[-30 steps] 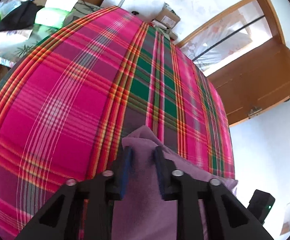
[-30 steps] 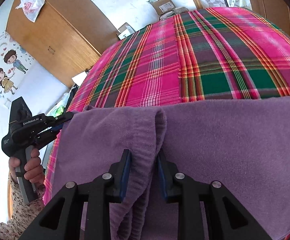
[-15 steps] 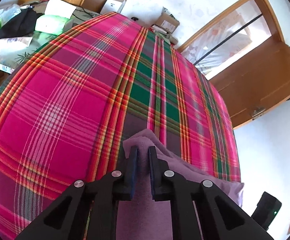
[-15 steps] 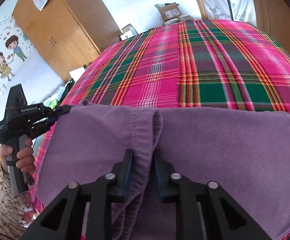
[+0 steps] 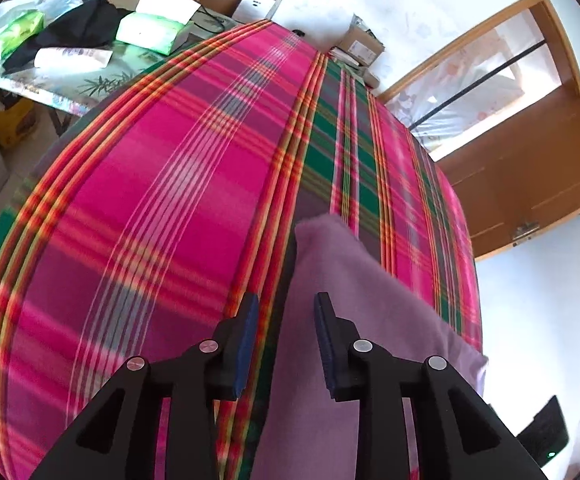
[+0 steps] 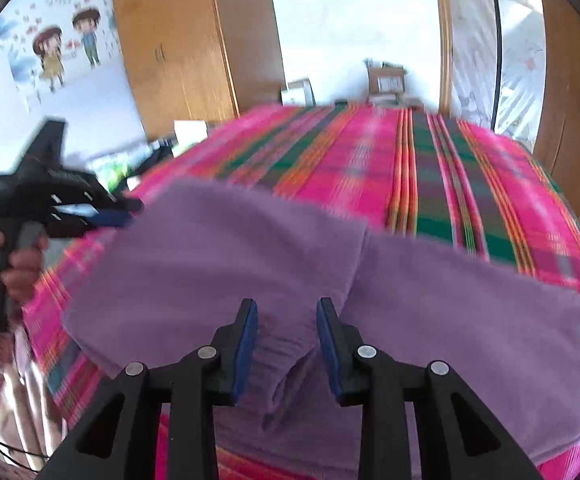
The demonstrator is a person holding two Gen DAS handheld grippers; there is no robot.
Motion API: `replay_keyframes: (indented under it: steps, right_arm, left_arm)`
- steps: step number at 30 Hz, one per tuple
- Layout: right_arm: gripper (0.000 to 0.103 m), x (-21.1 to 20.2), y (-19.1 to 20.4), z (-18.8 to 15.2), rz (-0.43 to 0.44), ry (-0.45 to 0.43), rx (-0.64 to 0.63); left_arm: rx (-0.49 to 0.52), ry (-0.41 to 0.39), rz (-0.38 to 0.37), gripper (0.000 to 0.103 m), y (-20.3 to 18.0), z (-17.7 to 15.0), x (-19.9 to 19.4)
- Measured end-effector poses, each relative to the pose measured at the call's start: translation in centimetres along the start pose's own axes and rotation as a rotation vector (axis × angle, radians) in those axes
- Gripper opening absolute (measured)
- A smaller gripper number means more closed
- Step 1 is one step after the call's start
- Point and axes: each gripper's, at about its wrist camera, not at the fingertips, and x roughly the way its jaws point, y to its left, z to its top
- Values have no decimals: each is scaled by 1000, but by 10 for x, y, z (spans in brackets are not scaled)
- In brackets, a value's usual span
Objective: Fold clothes
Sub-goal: 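Lift the purple pants edge with both grippers held close together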
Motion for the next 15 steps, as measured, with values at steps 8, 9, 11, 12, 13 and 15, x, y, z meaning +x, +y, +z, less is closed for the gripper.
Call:
replay_keyframes:
  steps: [8, 9, 11, 12, 13, 15]
  right_arm:
    - [35, -16, 0, 1, 22, -40, 20]
    - [35, -19, 4, 2, 34, -54, 9]
    - [35, -24, 10, 3, 59, -75, -10]
    - [35, -24, 16, 4, 75, -81, -23]
    - [35, -23, 22, 4, 92, -82, -38]
    - [35, -19, 33, 3, 100, -74, -67]
  left_arm:
    - [-20, 33, -16, 33, 11, -29, -7]
    - [-25, 37, -18, 33, 13, -32, -8]
    - [-35, 50, -31, 33, 14, -35, -8]
    - [-41, 56, -37, 33, 15, -36, -8]
    - [-46, 63, -41, 33, 15, -38, -8]
    - [-44, 73, -45, 32, 17, -42, -6]
